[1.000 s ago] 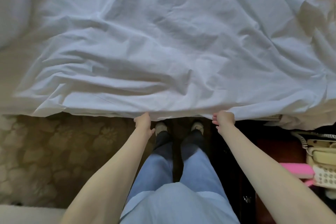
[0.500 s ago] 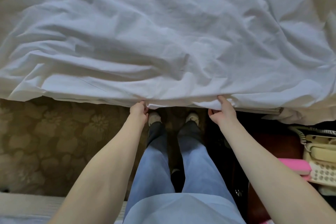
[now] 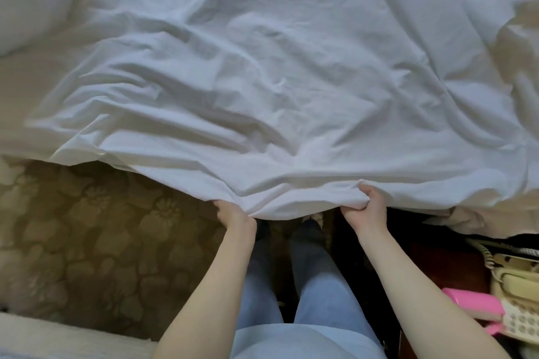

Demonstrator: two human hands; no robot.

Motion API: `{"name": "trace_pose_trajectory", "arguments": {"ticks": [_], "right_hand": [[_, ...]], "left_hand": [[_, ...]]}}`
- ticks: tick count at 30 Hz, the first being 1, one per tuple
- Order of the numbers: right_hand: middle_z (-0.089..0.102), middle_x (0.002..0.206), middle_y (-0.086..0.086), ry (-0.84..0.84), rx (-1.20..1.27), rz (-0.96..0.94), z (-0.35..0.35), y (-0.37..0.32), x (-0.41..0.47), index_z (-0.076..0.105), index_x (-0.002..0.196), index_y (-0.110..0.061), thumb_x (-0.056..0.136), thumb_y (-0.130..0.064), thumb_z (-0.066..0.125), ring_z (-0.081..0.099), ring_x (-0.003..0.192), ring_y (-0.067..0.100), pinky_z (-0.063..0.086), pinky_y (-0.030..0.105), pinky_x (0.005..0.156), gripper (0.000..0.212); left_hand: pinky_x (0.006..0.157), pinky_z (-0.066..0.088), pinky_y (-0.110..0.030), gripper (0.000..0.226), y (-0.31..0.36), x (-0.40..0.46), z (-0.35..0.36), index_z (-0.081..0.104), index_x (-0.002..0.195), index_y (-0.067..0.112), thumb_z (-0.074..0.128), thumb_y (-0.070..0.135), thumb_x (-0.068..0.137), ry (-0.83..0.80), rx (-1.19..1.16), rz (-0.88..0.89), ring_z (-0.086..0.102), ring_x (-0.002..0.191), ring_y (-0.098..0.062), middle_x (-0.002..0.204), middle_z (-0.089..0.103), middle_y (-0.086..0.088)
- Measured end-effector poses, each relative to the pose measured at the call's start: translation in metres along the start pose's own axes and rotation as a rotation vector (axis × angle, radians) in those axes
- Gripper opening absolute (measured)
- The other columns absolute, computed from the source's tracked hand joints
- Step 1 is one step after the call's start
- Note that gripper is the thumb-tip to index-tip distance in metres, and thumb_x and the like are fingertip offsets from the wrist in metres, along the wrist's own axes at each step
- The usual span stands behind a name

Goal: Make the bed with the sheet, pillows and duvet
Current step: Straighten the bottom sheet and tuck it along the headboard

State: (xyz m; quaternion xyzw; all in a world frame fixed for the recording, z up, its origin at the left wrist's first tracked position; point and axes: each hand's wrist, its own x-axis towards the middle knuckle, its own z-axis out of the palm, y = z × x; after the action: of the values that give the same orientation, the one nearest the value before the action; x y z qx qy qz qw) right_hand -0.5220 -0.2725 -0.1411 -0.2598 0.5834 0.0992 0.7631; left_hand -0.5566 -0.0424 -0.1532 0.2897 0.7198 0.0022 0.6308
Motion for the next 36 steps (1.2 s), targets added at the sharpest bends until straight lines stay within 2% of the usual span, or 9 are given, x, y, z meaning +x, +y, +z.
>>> {"name": "trace_pose_trajectory", "arguments": {"ticks": [2, 5, 10, 12, 15, 18, 23, 29, 36], "right_hand": [[0.062, 0.115, 0.010, 0.006, -0.062, 0.025, -0.003, -0.003, 0.001, 0.056, 0.118, -0.009, 0.082, -0.001, 0.047, 0.060, 0.113, 0.031, 0.047, 0.042, 0.099, 0.038], [0.063, 0.120, 0.014, 0.025, -0.144, 0.094, 0.002, -0.009, -0.005, 0.052, 0.129, -0.010, 0.086, -0.008, 0.055, 0.063, 0.104, 0.034, 0.055, 0.046, 0.084, 0.042], [0.061, 0.099, 0.018, -0.003, -0.431, 0.270, -0.004, -0.006, -0.030, 0.053, 0.105, -0.006, 0.092, -0.021, 0.061, 0.059, 0.088, 0.035, 0.047, 0.049, 0.066, 0.022], [0.061, 0.098, 0.015, -0.021, -0.486, 0.283, -0.010, -0.003, -0.037, 0.053, 0.110, -0.009, 0.091, -0.021, 0.062, 0.059, 0.088, 0.034, 0.046, 0.048, 0.064, 0.024], [0.059, 0.098, 0.014, -0.023, -0.437, 0.215, -0.011, 0.003, -0.043, 0.051, 0.112, -0.010, 0.091, -0.017, 0.060, 0.056, 0.088, 0.035, 0.043, 0.049, 0.067, 0.024], [0.063, 0.097, 0.015, -0.036, -0.301, 0.127, -0.011, 0.014, -0.049, 0.056, 0.113, -0.008, 0.093, -0.014, 0.055, 0.058, 0.090, 0.034, 0.046, 0.051, 0.088, 0.021], [0.074, 0.082, 0.010, 0.064, -0.198, 0.031, -0.032, 0.037, -0.050, 0.064, 0.108, -0.009, 0.093, -0.014, 0.061, 0.065, 0.085, 0.028, 0.051, 0.044, 0.081, 0.016], [0.069, 0.109, 0.009, 0.216, -0.233, -0.145, -0.060, 0.046, -0.043, 0.062, 0.110, -0.008, 0.082, -0.014, 0.075, 0.068, 0.095, 0.030, 0.054, 0.051, 0.087, 0.032], [0.064, 0.117, 0.011, 0.496, -0.244, -0.159, -0.145, 0.053, -0.046, 0.058, 0.087, -0.008, 0.075, -0.006, 0.078, 0.064, 0.101, 0.031, 0.052, 0.051, 0.091, 0.023]], "left_hand": [[0.092, 0.052, -0.039, 0.053, -0.004, -0.010, -0.007, 0.053, 0.134, 0.021, 0.044, 0.055, 0.095, -0.135, -0.105, 0.034, 0.062, 0.106, -0.028, 0.123, 0.063, -0.001], [0.074, 0.054, -0.032, 0.041, -0.010, -0.029, -0.021, 0.056, 0.130, 0.017, 0.056, 0.037, 0.095, -0.238, -0.041, 0.073, 0.065, 0.095, -0.022, 0.105, 0.068, 0.001], [0.064, 0.052, -0.031, 0.028, -0.038, -0.050, -0.057, 0.063, 0.115, 0.009, 0.059, 0.029, 0.095, -0.171, 0.032, -0.037, 0.065, 0.088, -0.024, 0.101, 0.068, -0.005], [0.073, 0.054, -0.035, 0.033, -0.044, -0.053, -0.070, 0.061, 0.120, 0.008, 0.058, 0.031, 0.095, -0.135, 0.033, -0.029, 0.064, 0.091, -0.025, 0.104, 0.067, -0.005], [0.085, 0.052, -0.039, 0.038, -0.046, -0.047, -0.083, 0.058, 0.126, 0.008, 0.056, 0.032, 0.097, -0.121, 0.060, -0.017, 0.063, 0.101, -0.029, 0.116, 0.065, -0.008], [0.090, 0.053, -0.044, 0.039, -0.048, -0.042, -0.091, 0.061, 0.122, 0.011, 0.057, 0.038, 0.095, -0.127, 0.123, -0.042, 0.064, 0.101, -0.031, 0.112, 0.067, -0.008], [0.089, 0.054, -0.045, 0.037, -0.043, -0.034, -0.102, 0.061, 0.118, 0.013, 0.052, 0.041, 0.096, -0.130, 0.188, -0.027, 0.065, 0.098, -0.030, 0.109, 0.066, -0.008], [0.064, 0.052, -0.031, 0.034, -0.038, -0.028, -0.114, 0.058, 0.116, 0.010, 0.051, 0.038, 0.098, -0.181, 0.208, 0.019, 0.064, 0.078, -0.022, 0.096, 0.066, -0.005], [0.058, 0.052, -0.028, 0.038, -0.047, -0.029, -0.133, 0.045, 0.133, 0.008, 0.053, 0.006, 0.096, -0.234, 0.259, 0.047, 0.059, 0.087, -0.020, 0.107, 0.060, -0.007]]}}
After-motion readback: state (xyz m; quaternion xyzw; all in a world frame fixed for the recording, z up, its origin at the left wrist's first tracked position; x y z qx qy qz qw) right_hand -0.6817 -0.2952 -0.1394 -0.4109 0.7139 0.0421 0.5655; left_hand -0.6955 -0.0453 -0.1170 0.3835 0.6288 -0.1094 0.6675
